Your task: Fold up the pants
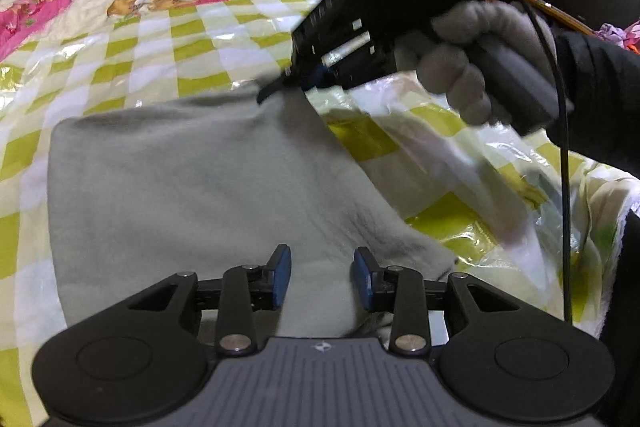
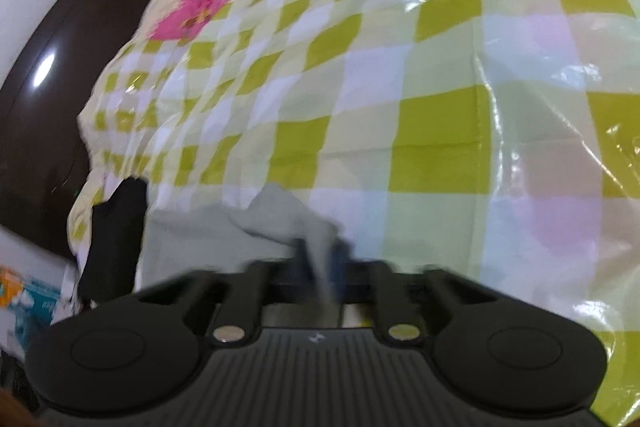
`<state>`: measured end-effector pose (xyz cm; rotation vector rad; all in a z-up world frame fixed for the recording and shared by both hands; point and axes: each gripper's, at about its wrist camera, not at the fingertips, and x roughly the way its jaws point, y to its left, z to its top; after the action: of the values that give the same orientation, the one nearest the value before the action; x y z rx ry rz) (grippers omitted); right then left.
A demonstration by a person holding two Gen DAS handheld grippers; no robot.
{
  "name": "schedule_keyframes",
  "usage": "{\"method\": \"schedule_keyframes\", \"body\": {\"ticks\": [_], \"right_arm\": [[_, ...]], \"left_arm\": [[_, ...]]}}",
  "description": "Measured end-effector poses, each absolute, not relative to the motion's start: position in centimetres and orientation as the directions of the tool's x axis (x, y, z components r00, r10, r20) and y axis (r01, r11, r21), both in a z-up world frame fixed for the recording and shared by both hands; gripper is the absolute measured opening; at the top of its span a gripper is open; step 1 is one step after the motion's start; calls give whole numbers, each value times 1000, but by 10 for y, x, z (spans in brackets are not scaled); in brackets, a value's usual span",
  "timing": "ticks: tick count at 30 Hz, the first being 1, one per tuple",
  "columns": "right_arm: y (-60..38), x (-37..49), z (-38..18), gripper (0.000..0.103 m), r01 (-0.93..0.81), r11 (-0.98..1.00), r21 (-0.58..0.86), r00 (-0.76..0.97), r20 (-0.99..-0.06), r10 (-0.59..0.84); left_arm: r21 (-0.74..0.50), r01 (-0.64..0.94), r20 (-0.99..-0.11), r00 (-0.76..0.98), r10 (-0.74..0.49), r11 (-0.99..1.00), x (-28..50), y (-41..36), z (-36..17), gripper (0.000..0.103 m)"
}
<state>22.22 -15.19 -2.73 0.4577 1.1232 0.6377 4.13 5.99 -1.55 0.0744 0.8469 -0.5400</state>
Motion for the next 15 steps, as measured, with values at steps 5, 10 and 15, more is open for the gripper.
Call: {"method": "schedule_keyframes", "body": {"ticks": [5, 10, 15], "right_arm": [[-154, 240, -21, 5, -181, 721, 669, 345, -643, 684], [-148, 259, -27, 2, -152, 748, 647, 381, -660, 648], [-156, 249, -14, 8, -160, 752, 640, 416, -647, 639]], "left_arm": [[-158, 482, -731, 530, -430, 862, 43, 61, -19, 47], [-162, 471, -722, 542, -430, 867, 43, 63, -16, 48], [-152, 453, -689, 589, -423, 878, 36, 73, 3, 48]]}}
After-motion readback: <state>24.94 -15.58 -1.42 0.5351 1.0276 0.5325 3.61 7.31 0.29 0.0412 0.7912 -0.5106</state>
